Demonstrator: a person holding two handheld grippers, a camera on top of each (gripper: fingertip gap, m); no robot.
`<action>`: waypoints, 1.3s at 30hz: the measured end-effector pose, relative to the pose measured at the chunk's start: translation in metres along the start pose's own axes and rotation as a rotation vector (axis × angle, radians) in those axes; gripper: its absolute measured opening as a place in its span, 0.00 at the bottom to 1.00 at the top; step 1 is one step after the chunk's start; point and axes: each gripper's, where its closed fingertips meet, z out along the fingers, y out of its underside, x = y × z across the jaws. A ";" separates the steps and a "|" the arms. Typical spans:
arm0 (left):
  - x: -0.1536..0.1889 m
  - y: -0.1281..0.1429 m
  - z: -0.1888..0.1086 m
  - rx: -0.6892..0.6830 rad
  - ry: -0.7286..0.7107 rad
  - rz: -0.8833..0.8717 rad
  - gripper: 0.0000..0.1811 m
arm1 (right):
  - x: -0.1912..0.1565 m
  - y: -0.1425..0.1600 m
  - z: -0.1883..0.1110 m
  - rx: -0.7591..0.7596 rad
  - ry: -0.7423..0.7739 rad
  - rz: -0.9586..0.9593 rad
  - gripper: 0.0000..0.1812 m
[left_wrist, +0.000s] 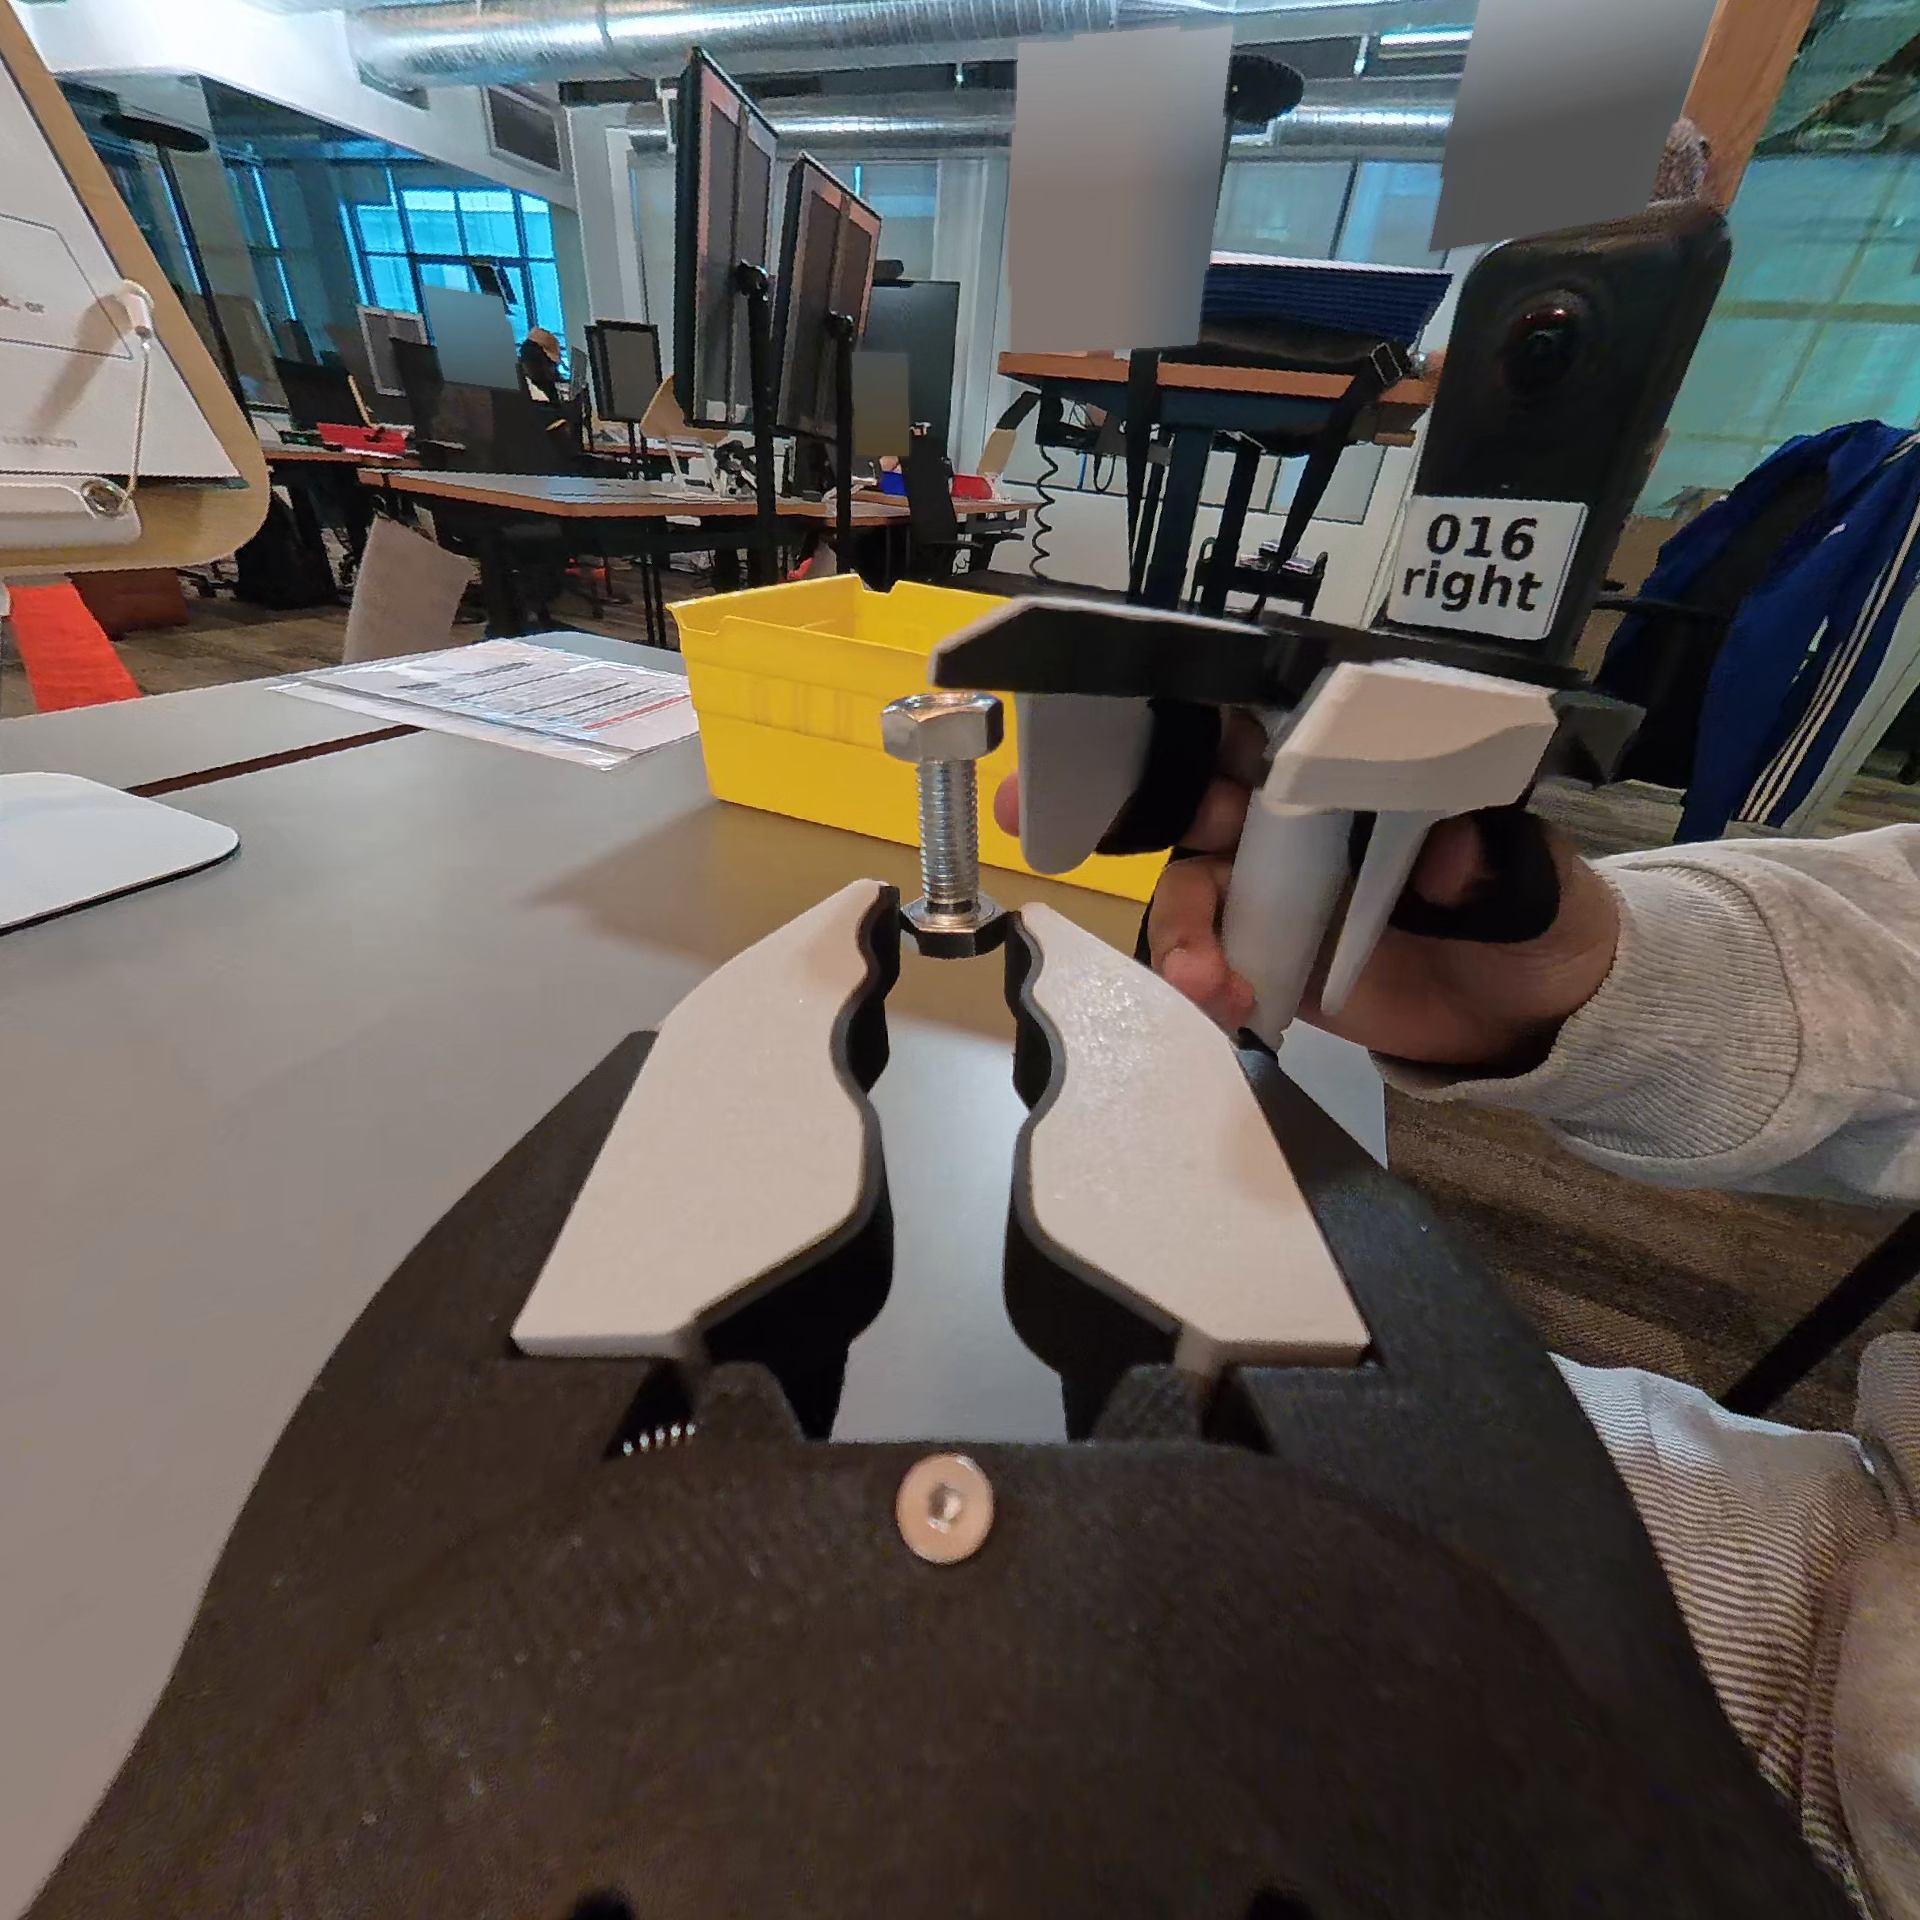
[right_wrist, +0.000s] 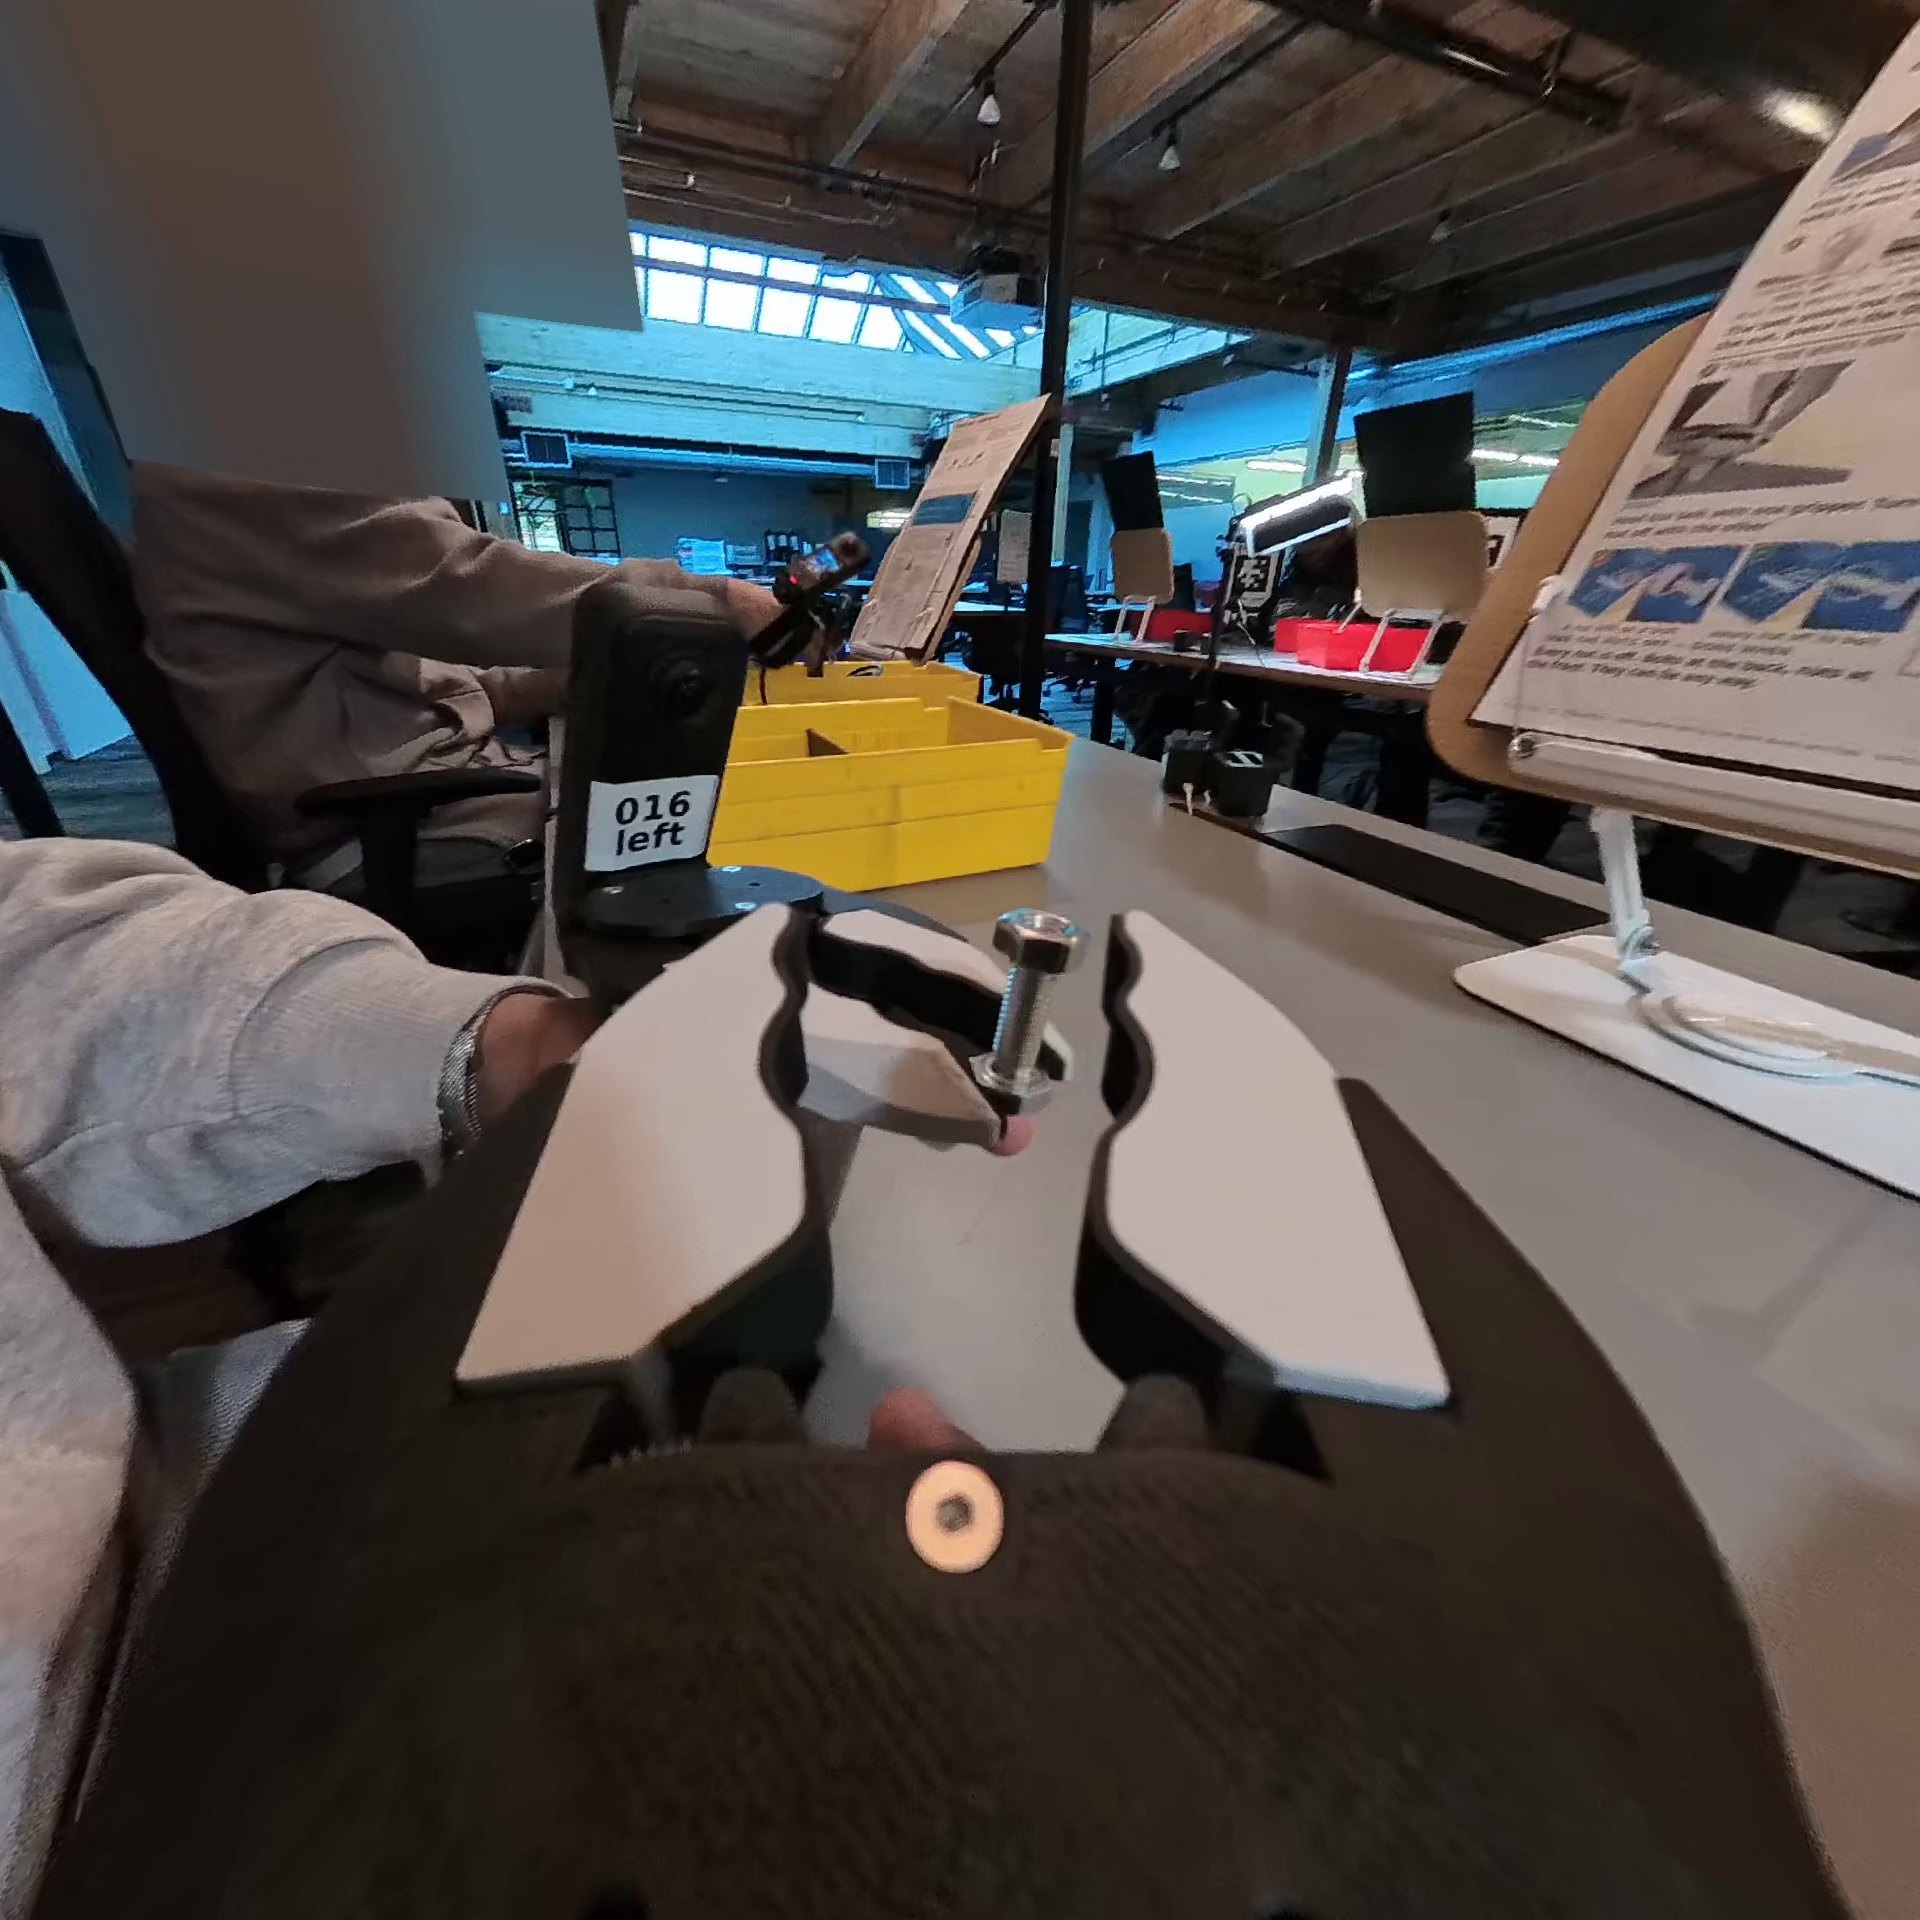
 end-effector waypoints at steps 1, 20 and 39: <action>0.000 0.000 0.000 0.000 0.000 -0.001 0.11 | 0.000 0.002 0.001 -0.006 -0.002 0.007 0.32; -0.001 0.000 0.000 0.002 -0.002 -0.012 0.11 | -0.006 0.008 0.004 -0.031 -0.028 -0.012 0.32; -0.004 -0.001 -0.001 0.009 -0.004 -0.030 0.11 | -0.012 0.009 0.006 -0.036 -0.053 -0.013 0.30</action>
